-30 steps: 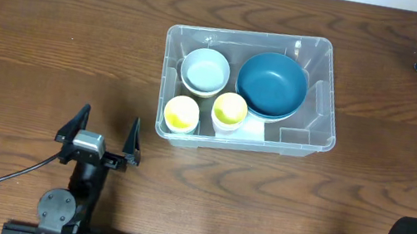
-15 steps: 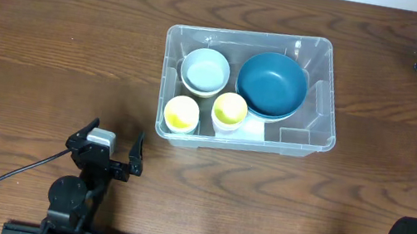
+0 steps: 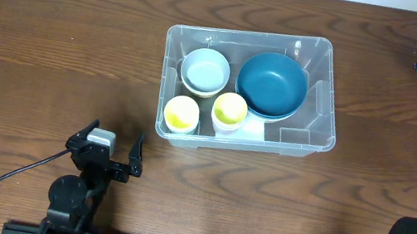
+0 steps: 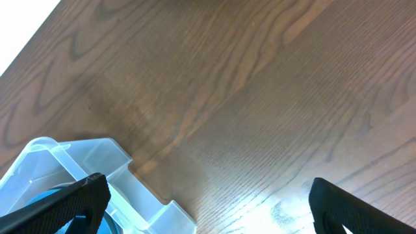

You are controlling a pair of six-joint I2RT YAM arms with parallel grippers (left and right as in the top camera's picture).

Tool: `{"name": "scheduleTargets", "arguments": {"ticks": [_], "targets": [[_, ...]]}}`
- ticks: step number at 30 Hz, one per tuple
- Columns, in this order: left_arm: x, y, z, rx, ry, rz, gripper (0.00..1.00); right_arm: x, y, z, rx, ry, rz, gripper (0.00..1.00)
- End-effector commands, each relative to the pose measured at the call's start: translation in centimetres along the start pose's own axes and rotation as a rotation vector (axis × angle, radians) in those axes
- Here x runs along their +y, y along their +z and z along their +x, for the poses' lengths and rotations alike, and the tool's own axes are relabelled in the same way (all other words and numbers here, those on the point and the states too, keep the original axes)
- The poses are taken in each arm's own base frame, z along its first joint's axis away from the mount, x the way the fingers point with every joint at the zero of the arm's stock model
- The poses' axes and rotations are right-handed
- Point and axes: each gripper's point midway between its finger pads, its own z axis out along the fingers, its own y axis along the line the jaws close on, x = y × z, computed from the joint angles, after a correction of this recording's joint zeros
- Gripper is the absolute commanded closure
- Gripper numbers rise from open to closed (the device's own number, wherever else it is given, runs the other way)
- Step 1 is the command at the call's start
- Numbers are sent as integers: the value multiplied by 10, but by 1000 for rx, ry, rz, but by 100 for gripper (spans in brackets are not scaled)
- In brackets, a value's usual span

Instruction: Pack container

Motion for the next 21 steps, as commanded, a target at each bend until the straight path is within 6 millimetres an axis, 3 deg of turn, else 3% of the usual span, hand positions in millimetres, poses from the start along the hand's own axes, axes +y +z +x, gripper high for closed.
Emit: {"name": "scheduleTargets", "arguments": {"ticks": [1,17,21], "targets": [[-2,1,15,48,-2,18,2,-1,-10,-4,-27,13,-7,1],[-2,1,15,48,-2,18,2,-3,-10,-5,-32,13,3,1],[-2,1,15,48,-2,18,2,19,-8,21,92,-30,-114,1]]}}
